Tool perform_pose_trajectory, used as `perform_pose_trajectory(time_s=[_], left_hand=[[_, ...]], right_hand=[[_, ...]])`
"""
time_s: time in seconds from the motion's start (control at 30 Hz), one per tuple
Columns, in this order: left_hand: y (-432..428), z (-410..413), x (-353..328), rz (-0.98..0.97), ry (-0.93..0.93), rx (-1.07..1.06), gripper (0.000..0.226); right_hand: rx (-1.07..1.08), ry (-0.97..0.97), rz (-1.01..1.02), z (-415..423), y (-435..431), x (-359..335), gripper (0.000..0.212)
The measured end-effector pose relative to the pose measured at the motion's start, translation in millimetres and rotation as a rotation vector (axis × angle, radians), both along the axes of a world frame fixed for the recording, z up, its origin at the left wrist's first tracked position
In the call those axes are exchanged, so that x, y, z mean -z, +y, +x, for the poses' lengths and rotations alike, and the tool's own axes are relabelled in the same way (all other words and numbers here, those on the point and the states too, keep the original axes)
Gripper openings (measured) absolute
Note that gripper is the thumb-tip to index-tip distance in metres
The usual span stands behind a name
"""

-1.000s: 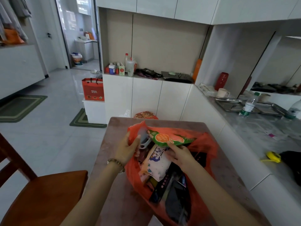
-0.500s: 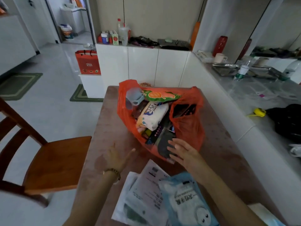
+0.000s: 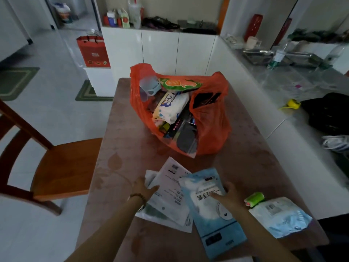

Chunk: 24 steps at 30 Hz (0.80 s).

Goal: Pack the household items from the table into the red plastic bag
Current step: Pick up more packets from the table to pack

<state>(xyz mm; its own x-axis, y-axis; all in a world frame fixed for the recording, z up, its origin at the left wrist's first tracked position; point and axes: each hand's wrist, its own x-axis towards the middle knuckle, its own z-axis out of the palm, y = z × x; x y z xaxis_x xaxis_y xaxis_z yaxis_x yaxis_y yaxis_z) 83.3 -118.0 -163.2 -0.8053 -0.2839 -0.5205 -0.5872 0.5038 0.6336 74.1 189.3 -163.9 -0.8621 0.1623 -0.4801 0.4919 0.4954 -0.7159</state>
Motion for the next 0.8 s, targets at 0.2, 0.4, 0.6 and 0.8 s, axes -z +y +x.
perform_pose_trajectory(time_s=[0.2,0.4,0.6,0.8], left_hand=[[-8,7,4,0.155,-0.088,-0.064,0.065],[-27,36,-3,0.458,-0.111,-0.097,0.028],[-33,70,-3,0.619,-0.216,-0.174,0.038],[-25,78,3,0.501,-0.157,-0.211,0.022]], right_hand=[[0.02,-0.176,-0.33,13,-17,1,0.043],[0.222,-0.251,-0.86,12,-39,-7,0.026],[0.301,-0.28,-1.003,12,-82,-8,0.022],[0.182,-0.403,-0.87,19,-99,-3,0.024]])
